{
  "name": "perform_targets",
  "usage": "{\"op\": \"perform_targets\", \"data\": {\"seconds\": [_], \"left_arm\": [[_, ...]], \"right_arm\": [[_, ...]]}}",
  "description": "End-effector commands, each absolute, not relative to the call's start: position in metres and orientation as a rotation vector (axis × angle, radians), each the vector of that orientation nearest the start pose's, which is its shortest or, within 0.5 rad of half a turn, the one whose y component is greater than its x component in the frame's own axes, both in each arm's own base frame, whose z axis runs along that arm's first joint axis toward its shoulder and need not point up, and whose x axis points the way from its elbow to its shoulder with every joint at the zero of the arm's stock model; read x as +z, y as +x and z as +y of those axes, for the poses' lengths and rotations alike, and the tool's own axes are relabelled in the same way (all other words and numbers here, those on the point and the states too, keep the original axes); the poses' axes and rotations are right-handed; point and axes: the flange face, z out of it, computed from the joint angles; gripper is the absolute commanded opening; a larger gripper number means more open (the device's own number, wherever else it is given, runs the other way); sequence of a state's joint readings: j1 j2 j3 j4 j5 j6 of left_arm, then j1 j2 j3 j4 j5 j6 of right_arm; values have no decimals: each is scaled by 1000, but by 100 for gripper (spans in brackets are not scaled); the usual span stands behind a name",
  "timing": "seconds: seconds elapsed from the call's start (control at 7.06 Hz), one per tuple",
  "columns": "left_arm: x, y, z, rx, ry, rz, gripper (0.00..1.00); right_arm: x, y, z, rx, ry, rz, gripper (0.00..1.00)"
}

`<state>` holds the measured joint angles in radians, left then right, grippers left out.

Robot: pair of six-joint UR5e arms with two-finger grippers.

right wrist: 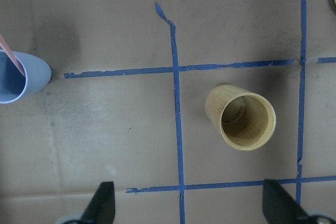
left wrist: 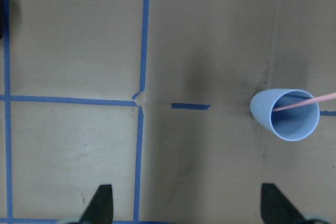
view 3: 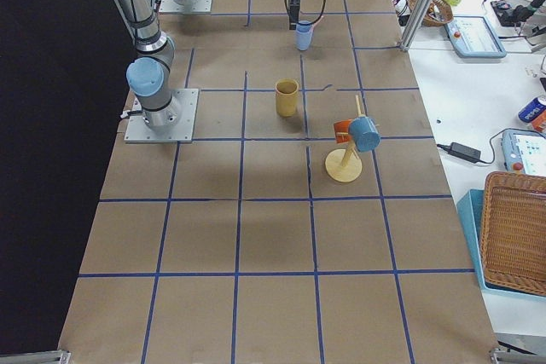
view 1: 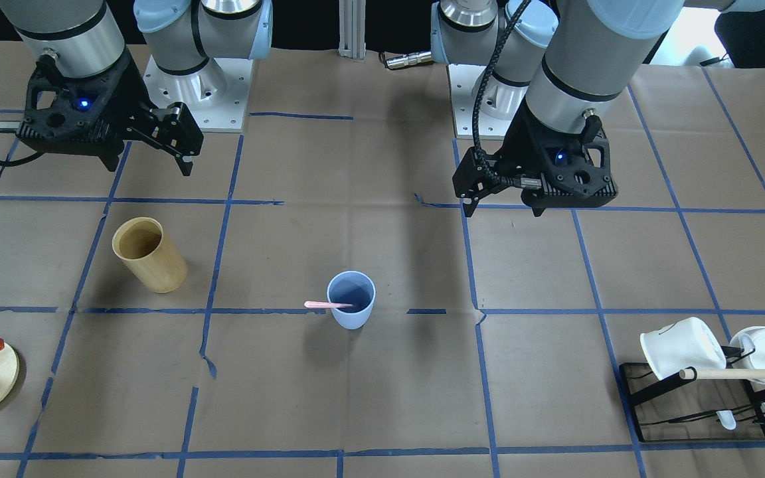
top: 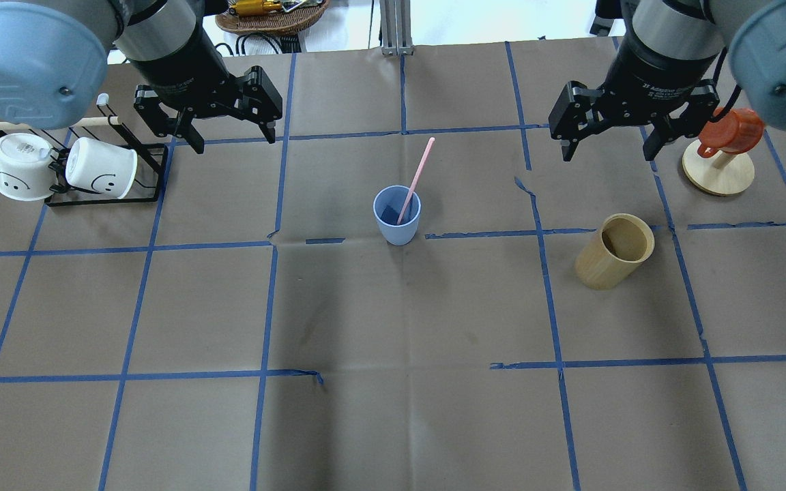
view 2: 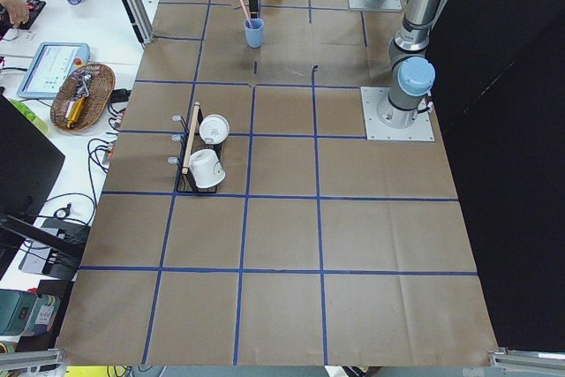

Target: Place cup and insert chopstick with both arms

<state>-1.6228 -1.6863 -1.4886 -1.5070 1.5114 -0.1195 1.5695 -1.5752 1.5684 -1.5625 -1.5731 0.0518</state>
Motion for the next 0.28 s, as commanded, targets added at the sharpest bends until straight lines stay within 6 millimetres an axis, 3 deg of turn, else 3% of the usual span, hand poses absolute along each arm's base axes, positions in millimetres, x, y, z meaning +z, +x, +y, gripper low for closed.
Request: {"op": "perform_targets", "data": {"seconds": [0.0, 0.14], "left_arm": [[475, -167, -534, -41, -107, 3200, 100], [478, -167, -532, -48, -106, 3202, 100]], "right_arm": [[490, 133, -490, 12, 80, 3141, 100], [490, 135, -489, 10, 82, 3125, 100]]}}
